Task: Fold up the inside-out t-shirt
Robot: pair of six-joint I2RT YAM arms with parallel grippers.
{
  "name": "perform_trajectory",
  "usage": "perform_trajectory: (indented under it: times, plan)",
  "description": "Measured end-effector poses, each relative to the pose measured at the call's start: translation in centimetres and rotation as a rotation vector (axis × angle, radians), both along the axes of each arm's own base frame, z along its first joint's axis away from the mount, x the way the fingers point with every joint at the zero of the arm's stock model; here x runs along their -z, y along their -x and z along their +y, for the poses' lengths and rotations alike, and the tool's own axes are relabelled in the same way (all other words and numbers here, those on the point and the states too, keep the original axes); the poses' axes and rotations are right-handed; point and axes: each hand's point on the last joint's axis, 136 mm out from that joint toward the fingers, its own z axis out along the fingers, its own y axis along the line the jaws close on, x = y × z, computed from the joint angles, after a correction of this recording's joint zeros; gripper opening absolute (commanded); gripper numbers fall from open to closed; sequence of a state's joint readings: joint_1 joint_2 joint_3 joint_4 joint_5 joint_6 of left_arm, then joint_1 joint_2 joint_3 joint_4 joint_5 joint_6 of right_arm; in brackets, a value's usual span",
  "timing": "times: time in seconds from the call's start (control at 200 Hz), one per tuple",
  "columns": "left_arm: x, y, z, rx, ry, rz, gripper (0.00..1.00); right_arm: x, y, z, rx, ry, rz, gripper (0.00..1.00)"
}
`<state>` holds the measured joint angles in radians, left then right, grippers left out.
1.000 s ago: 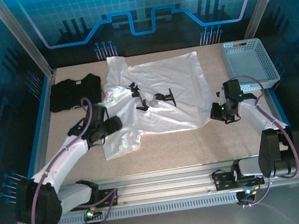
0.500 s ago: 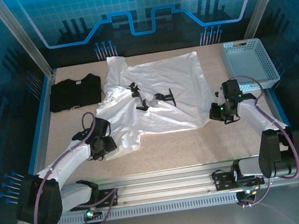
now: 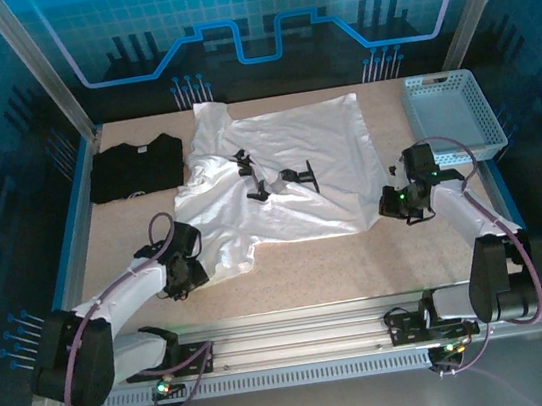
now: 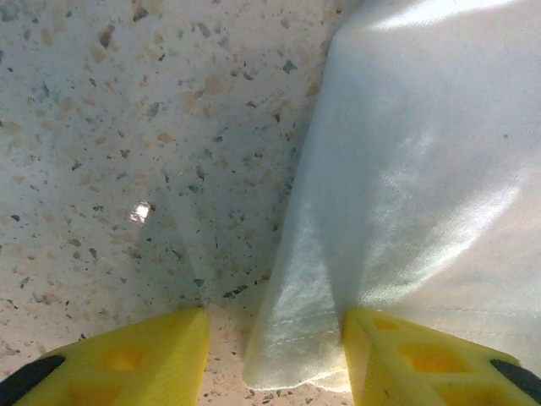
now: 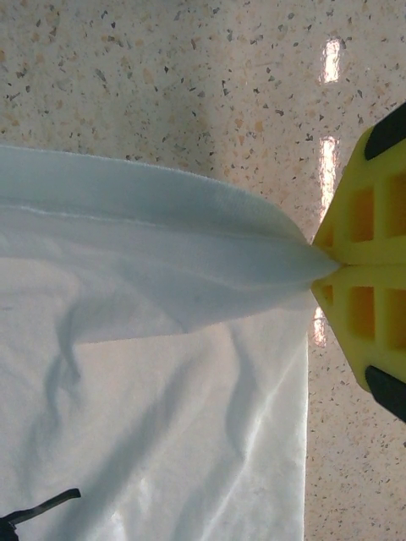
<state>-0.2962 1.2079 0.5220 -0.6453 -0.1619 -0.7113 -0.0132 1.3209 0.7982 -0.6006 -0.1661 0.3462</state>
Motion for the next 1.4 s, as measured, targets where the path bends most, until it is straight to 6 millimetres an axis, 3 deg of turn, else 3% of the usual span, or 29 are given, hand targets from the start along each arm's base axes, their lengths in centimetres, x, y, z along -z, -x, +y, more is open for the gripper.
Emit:
perform_trajectory:
  times: [0.31,0.5,0.575,0.63,0.695,0.74,0.76,0.775,0.79,0.795,0.8,0.84,0.855,0.86,0.925,0.95,0.96,0.97,0.98,1.02,1.03,1.065,1.11,1.13,1.15,1.271,1.351,1.401]
  plan:
    - [0.0,0.1,0.6,-0.003,-0.03,0.024,0.0,-0.5,-0.1,0.1,-0.002,-0.004,-0.018,0.05]
    - [-0.6,-0.7,0.0,0.001,0.002,-0.019,0.0,-0.9,-0.6,0.5,-0.011,-0.028,-0.047,0.05]
    - [-2.4,-2.1,-0.6,0.01,0.038,-0.106,0.0,-1.4,-1.0,0.6,-0.014,-0.034,-0.077,0.05]
    - [-5.1,-3.7,-1.1,0.024,0.066,-0.214,0.0,-2.1,-1.3,0.7,-0.016,-0.039,-0.099,0.05]
    - [-10.0,-5.9,-1.7,0.034,0.106,-0.38,0.0,-3.6,-1.9,0.7,-0.016,-0.041,-0.136,0.05]
    - [-14.5,-7.1,-2.0,0.045,0.129,-0.511,0.0,-5.3,-2.5,0.6,-0.014,-0.043,-0.173,0.05]
    - [-17.7,-7.8,-2.1,0.05,0.144,-0.601,0.0,-6.7,-3.1,0.5,-0.013,-0.042,-0.204,0.05]
    - [-18.2,-7.8,-2.1,0.05,0.147,-0.615,0.0,-7.5,-3.4,0.4,-0.011,-0.042,-0.223,0.05]
    - [-20.5,-8.2,-2.1,0.054,0.157,-0.679,0.0,-8.2,-3.6,0.3,-0.01,-0.041,-0.239,0.05]
    - [-20.5,-8.2,-2.1,0.054,0.157,-0.679,0.0,-8.6,-3.8,0.3,-0.01,-0.039,-0.25,0.05]
    - [-22.2,-8.3,-2.1,0.057,0.163,-0.722,0.0,-9.2,-4.0,0.2,-0.01,-0.038,-0.264,0.05]
    - [-26.6,-8.3,-1.9,0.061,0.175,-0.827,0.0,-12.3,-4.8,-0.1,-0.006,-0.032,-0.335,0.05]
    - [-27.3,-8.3,-1.9,0.061,0.175,-0.845,0.0,-13.4,-5.0,-0.2,-0.005,-0.031,-0.365,0.05]
    - [-29.1,-8.2,-1.8,0.064,0.182,-0.889,0.0,-13.8,-5.1,-0.2,-0.004,-0.03,-0.375,0.05]
    - [-36.5,-7.2,-1.3,0.076,0.194,-1.055,0.0,-20.4,-5.5,-0.9,0.009,-0.013,-0.528,0.05]
    - [-38.7,-6.6,-1.2,0.079,0.2,-1.102,0.0,-22.1,-5.4,-1.1,0.015,-0.007,-0.565,0.06]
    - [-40.9,-6.2,-1.0,0.081,0.205,-1.154,0.0,-23.5,-5.3,-1.2,0.019,-0.003,-0.6,0.06]
    - [-40.9,-6.2,-1.0,0.081,0.205,-1.154,0.0,-24.1,-5.2,-1.3,0.02,-0.002,-0.614,0.06]
    - [-42.8,-5.6,-0.8,0.085,0.204,-1.196,0.0,-25.5,-4.9,-1.5,0.025,0.004,-0.647,0.05]
    - [-46.6,-4.3,-0.3,0.089,0.209,-1.281,0.0,-28.8,-4.1,-1.8,0.038,0.02,-0.719,0.06]
    - [-47.4,-3.9,-0.2,0.091,0.209,-1.301,0.0,-30.6,-3.5,-1.9,0.043,0.027,-0.761,0.06]
    - [-51.0,-2.3,0.3,0.093,0.211,-1.391,0.0,-33.0,-2.6,-2.0,0.048,0.035,-0.818,0.06]
    - [-54.6,-0.2,1.1,0.096,0.209,-1.486,0.0,-38.2,-0.1,-2.0,0.055,0.055,-0.948,0.06]
    - [-55.5,0.5,1.3,0.097,0.206,-1.509,0.0,-38.5,0.2,-2.0,0.056,0.056,-0.956,0.06]
    - [-56.7,1.4,1.6,0.099,0.199,-1.542,0.0,-40.5,1.4,-2.0,0.06,0.063,-1.007,0.06]
    - [-61.8,5.0,3.1,0.101,0.151,-1.653,0.0,-46.7,6.8,-1.7,0.069,0.079,-1.167,0.06]
    - [-63.1,4.3,3.3,0.097,0.112,-1.665,0.0,-49.0,8.7,-1.5,0.067,0.082,-1.233,0.06]
    - [-62.4,2.3,3.0,0.1,0.071,-1.618,0.0,-49.3,8.9,-1.5,0.067,0.082,-1.242,0.06]
